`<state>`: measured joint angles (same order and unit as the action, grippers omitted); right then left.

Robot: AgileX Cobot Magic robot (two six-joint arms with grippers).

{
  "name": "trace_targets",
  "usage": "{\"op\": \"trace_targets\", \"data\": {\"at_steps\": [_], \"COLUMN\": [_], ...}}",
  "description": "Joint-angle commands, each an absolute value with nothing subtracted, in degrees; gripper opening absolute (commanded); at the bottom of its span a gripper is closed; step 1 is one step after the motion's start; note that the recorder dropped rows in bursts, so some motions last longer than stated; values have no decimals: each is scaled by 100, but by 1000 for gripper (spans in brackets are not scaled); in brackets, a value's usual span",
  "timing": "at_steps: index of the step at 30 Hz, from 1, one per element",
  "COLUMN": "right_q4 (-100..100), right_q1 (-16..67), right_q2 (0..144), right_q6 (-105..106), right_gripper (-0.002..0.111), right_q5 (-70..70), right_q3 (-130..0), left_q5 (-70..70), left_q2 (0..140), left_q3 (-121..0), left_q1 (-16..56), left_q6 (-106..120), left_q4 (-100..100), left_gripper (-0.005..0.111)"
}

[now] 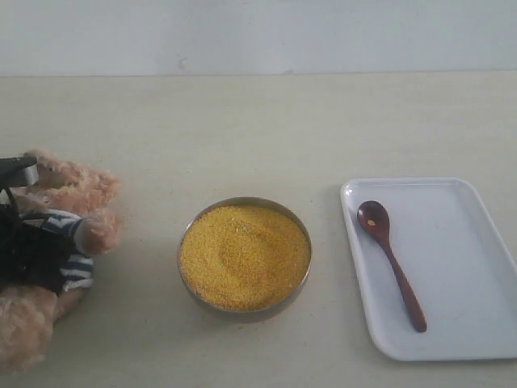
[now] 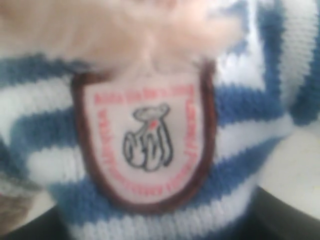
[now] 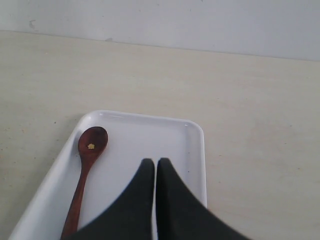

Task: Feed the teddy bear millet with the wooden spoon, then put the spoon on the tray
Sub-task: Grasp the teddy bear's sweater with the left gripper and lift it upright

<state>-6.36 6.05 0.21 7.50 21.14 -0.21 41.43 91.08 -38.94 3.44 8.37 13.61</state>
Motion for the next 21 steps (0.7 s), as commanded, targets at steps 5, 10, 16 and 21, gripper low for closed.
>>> {"op": "trace_targets", "data": {"at_steps": [5,10,16,21], "right_q4": [-586,-559,-347,-730], "right_q1": [575,575,575,575], "right_q2": [0,0,0,0], "right_q6": [761,786,838,-89], "right_gripper": [1,1,1,1], "right_q5": [2035,2022,791,-1317], "right_q3": [0,0,0,0], "left_q5": [4726,4847,5076,4922], "left_q2": [8398,7838,7300,7028], "left_q3": [-4135,-4135,-3910,-3712], "left_q1": [404,404,404,404], "left_q6": [1785,2050,2682,3198], "left_q4": [1378,1260,1302,1457], "left_gripper": [4,4,4,4]}}
